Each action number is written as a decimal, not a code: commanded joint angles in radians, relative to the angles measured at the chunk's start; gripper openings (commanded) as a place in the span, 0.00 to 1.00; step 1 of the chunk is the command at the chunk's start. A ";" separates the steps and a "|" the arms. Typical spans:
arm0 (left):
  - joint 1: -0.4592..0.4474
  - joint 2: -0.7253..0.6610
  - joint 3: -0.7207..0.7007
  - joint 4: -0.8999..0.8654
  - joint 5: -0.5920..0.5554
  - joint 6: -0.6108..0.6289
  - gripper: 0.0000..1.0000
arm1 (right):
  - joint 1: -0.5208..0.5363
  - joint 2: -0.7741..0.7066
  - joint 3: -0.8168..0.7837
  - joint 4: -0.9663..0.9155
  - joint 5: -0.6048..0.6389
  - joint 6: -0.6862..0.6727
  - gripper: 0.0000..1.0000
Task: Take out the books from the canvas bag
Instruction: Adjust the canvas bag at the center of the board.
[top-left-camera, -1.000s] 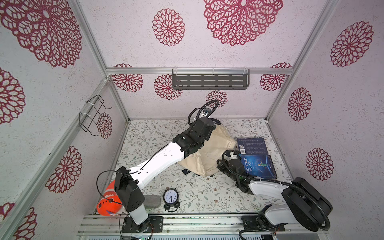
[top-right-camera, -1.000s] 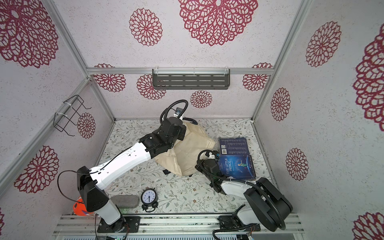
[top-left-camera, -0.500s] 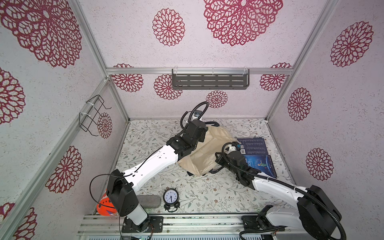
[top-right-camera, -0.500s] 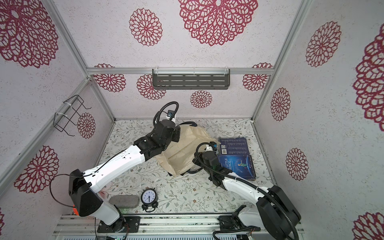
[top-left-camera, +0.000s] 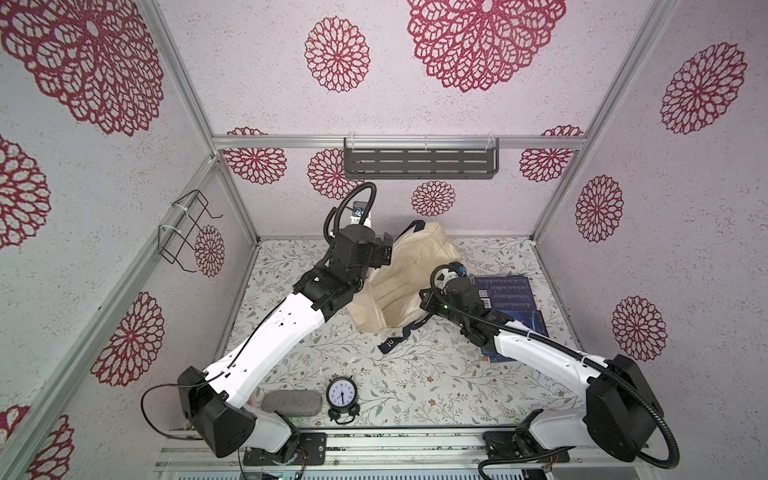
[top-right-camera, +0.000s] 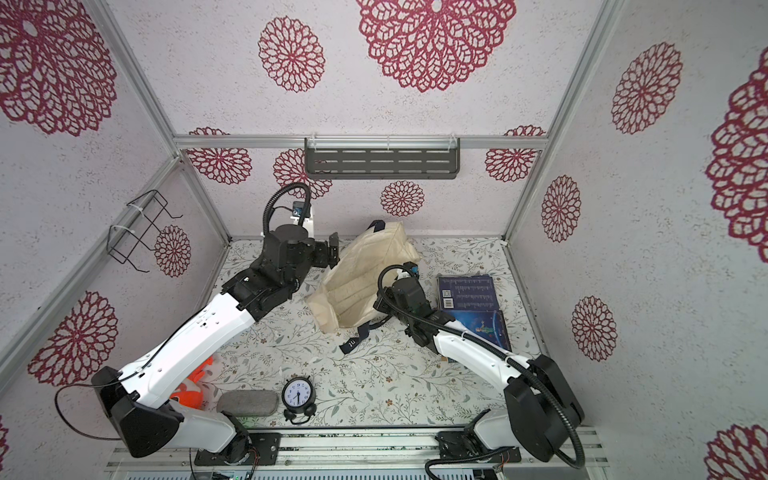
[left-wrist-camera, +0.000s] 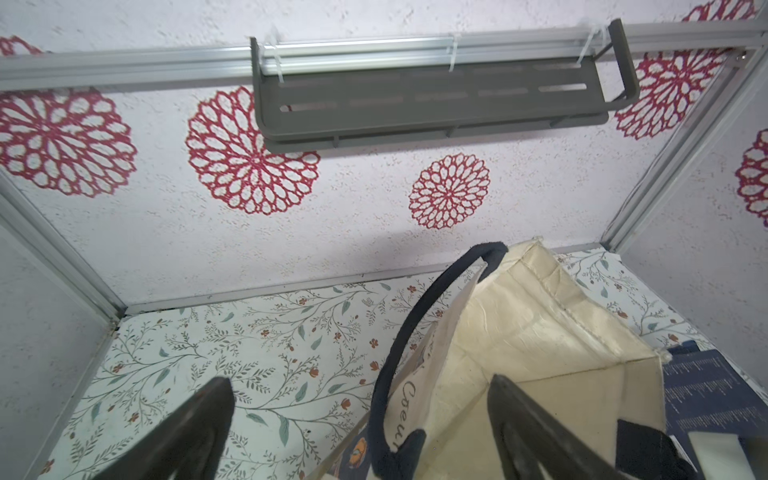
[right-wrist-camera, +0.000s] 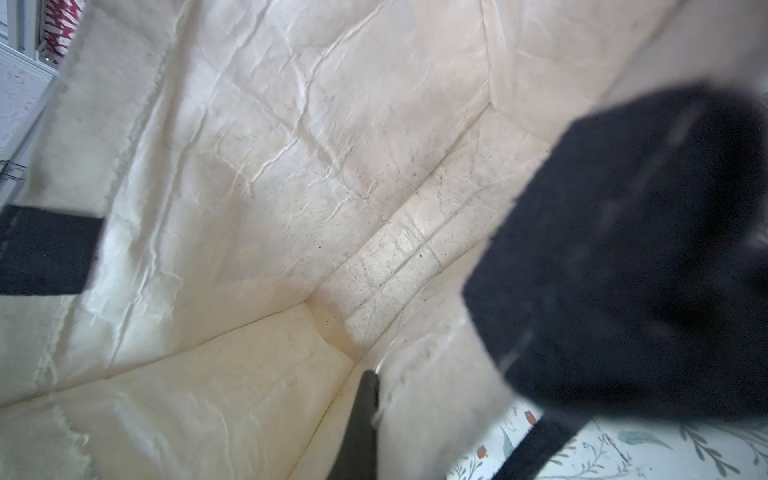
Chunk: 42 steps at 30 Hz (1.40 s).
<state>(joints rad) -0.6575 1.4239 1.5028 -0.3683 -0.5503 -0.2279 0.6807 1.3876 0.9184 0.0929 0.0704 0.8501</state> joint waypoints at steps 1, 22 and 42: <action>0.020 -0.073 -0.031 0.010 -0.034 -0.002 0.98 | -0.003 -0.001 0.074 -0.050 0.000 -0.046 0.00; 0.048 -0.304 -0.258 -0.025 -0.088 -0.003 0.98 | -0.022 0.087 0.281 -0.210 -0.024 -0.111 0.37; 0.149 -0.368 -0.347 0.028 0.006 -0.110 0.98 | -0.023 -0.103 0.220 -0.120 0.012 -0.320 0.99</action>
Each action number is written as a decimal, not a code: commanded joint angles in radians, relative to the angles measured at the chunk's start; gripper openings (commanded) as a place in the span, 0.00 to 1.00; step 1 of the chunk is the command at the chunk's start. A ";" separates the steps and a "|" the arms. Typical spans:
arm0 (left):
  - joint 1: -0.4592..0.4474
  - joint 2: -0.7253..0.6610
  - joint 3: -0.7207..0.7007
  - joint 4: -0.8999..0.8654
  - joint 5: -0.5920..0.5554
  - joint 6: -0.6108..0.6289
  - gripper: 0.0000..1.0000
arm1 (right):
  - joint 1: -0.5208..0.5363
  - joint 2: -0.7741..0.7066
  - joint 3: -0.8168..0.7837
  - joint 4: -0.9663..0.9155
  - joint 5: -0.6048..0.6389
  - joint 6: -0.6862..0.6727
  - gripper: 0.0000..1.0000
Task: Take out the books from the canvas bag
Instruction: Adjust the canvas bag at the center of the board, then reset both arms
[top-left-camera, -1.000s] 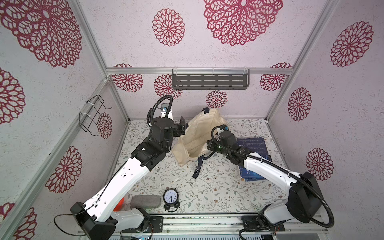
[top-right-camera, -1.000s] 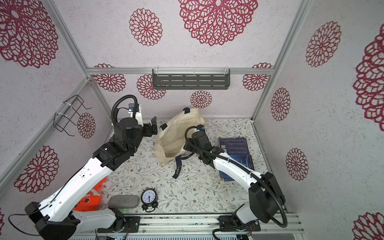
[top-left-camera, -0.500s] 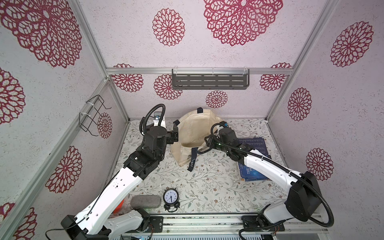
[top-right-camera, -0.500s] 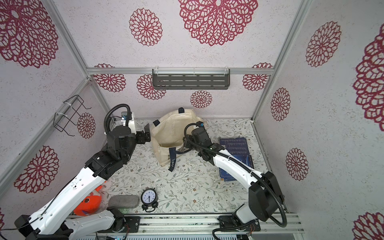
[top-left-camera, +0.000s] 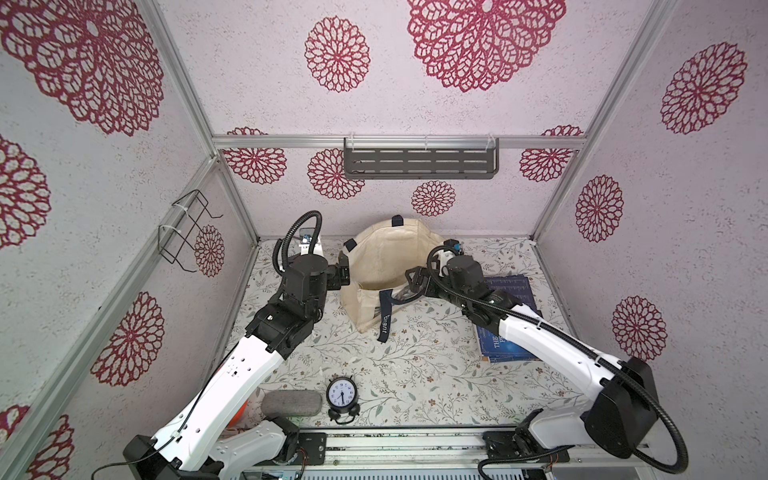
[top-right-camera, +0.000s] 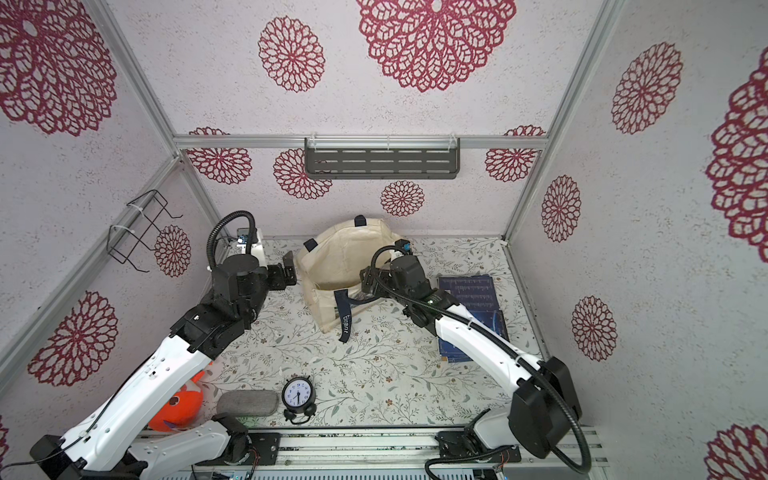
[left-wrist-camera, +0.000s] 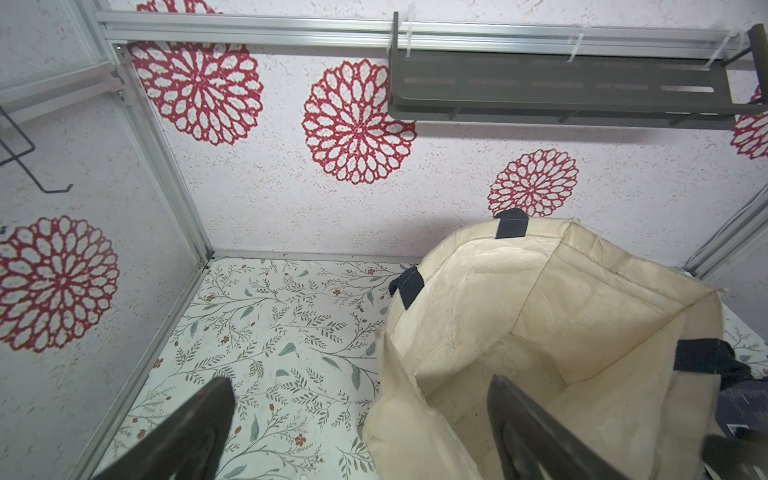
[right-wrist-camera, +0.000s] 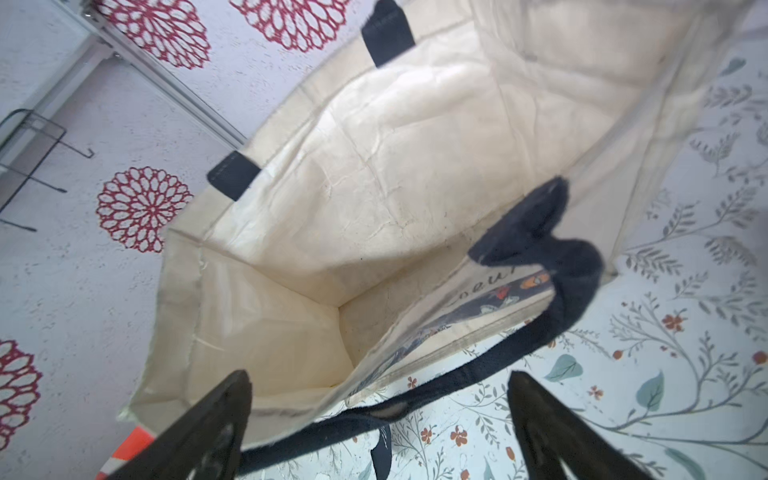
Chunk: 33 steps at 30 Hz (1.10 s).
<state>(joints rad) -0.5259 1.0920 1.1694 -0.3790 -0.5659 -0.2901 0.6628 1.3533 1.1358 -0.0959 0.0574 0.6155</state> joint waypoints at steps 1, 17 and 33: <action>0.026 -0.045 -0.021 0.045 0.024 -0.056 0.98 | -0.005 -0.079 0.004 0.066 0.029 -0.101 0.99; 0.369 -0.274 -0.315 0.096 -0.060 -0.238 0.98 | -0.297 -0.429 -0.367 0.246 0.428 -0.221 0.99; 0.535 -0.063 -0.527 0.285 0.029 -0.210 0.98 | -0.383 -0.285 -0.790 0.775 0.730 -0.523 0.99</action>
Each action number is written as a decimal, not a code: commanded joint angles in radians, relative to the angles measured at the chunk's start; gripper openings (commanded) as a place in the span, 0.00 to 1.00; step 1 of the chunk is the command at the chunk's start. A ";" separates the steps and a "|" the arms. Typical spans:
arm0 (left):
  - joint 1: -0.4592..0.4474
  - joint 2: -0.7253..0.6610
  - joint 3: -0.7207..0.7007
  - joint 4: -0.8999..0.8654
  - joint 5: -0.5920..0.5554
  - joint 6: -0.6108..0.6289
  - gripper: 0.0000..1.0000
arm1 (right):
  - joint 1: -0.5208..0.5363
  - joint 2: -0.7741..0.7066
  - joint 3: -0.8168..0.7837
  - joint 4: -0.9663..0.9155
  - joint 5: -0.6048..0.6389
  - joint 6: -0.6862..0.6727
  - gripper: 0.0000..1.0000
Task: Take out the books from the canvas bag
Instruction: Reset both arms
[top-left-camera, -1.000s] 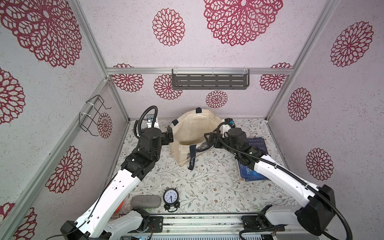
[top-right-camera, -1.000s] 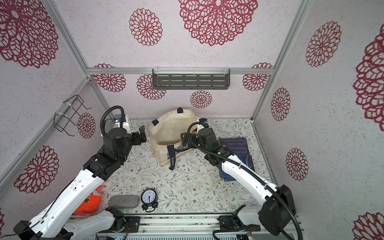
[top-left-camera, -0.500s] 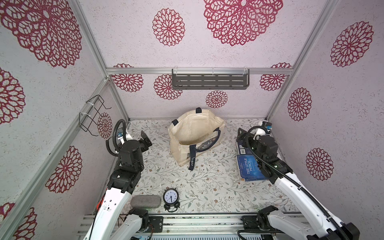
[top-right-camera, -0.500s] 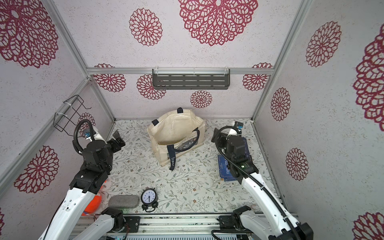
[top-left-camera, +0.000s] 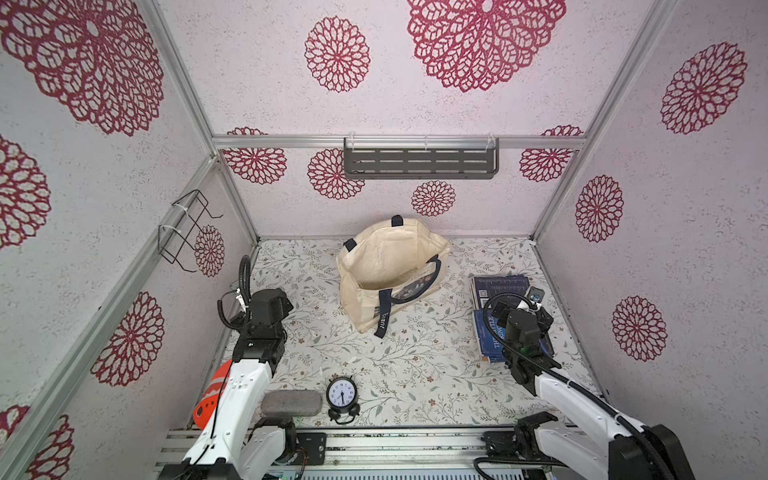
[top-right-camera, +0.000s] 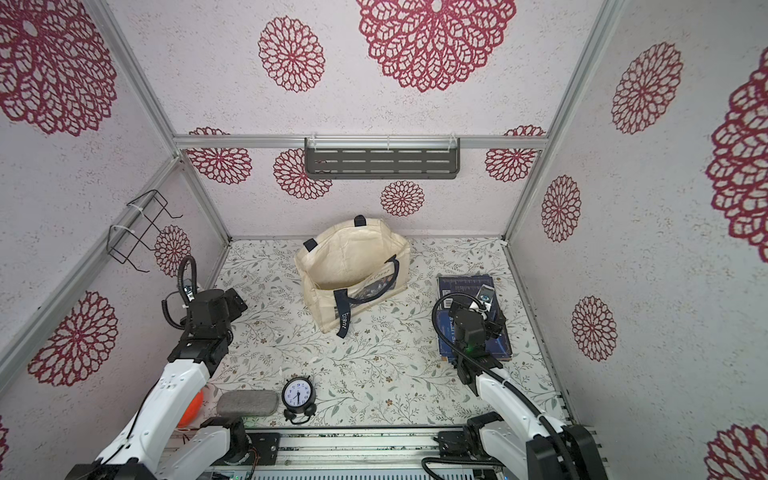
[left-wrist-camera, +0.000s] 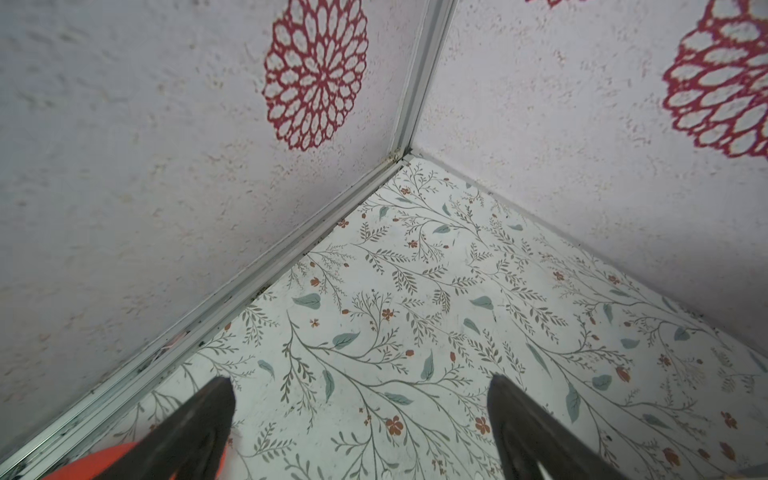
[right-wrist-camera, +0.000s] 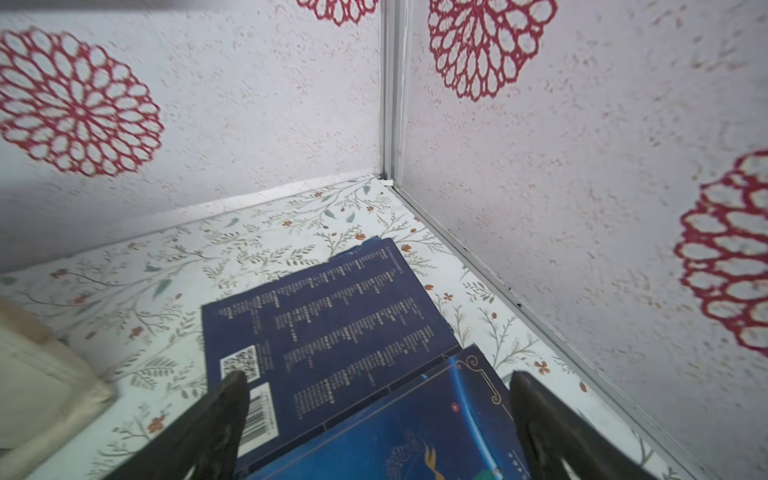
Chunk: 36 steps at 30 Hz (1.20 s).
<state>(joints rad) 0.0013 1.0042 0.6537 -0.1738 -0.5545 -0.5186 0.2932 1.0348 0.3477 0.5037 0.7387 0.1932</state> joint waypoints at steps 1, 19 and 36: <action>0.008 0.038 -0.017 0.097 0.023 0.029 0.98 | -0.022 0.058 -0.013 0.209 0.042 -0.110 0.99; 0.056 0.172 -0.122 0.403 0.139 0.218 0.98 | -0.201 0.341 -0.090 0.538 -0.203 -0.122 0.99; 0.068 0.191 -0.126 0.422 0.217 0.269 0.98 | -0.240 0.459 -0.026 0.536 -0.353 -0.141 0.99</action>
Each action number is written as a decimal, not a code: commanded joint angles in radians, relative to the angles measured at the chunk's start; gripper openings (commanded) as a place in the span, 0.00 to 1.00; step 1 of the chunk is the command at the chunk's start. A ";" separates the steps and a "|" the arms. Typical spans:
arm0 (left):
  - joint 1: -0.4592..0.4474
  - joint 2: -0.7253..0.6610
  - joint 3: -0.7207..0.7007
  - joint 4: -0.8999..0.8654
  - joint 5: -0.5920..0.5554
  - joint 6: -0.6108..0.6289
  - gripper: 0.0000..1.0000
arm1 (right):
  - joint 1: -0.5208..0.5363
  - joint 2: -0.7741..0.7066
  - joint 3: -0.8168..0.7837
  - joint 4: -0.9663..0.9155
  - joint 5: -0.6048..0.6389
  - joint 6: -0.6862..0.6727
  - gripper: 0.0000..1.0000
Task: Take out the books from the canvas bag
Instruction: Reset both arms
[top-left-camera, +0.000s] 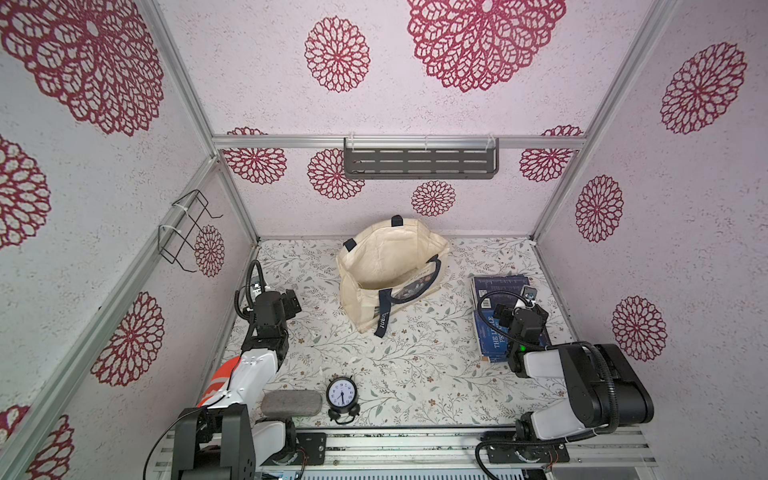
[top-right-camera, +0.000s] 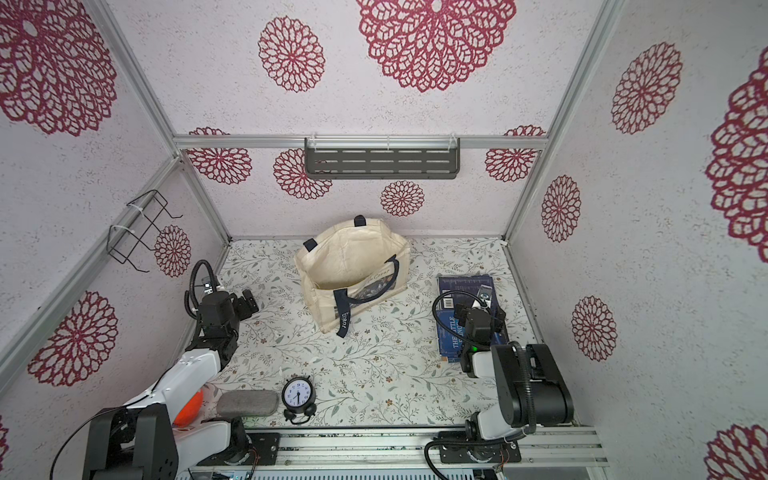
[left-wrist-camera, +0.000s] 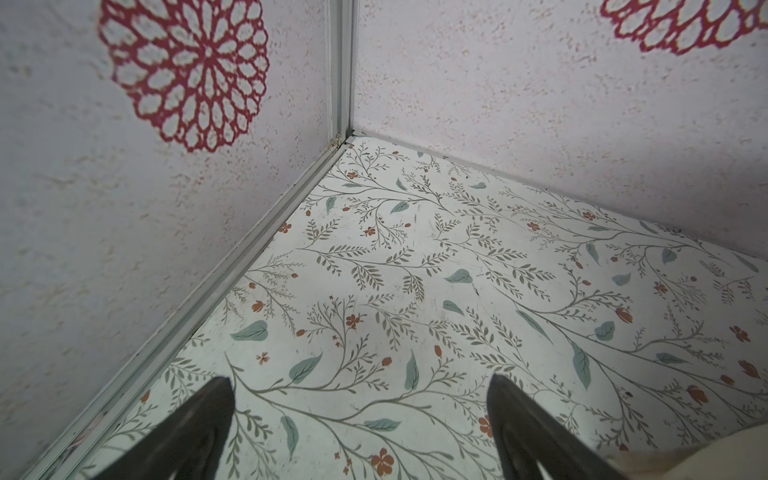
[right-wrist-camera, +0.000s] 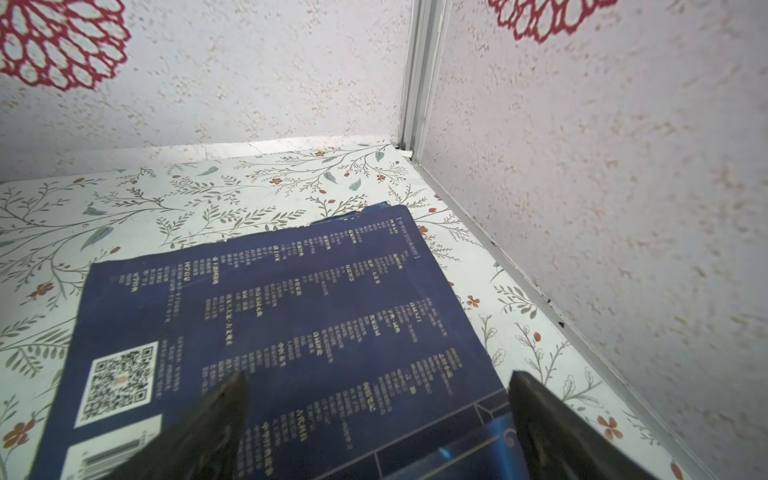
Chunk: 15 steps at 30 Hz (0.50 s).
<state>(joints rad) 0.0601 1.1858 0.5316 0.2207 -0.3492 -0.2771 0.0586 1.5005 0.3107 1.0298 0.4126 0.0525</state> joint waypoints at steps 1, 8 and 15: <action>0.009 0.014 -0.004 0.031 0.017 0.026 0.98 | -0.005 -0.008 0.010 0.012 -0.027 0.000 0.99; 0.006 0.063 -0.039 0.138 0.033 0.022 0.98 | -0.003 -0.009 0.009 0.013 -0.026 0.000 0.99; 0.007 0.110 -0.075 0.251 0.037 0.061 0.98 | -0.003 -0.010 0.009 0.014 -0.026 0.000 0.99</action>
<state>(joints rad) 0.0601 1.2800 0.4725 0.3695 -0.3225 -0.2420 0.0578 1.5005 0.3107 1.0256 0.3885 0.0525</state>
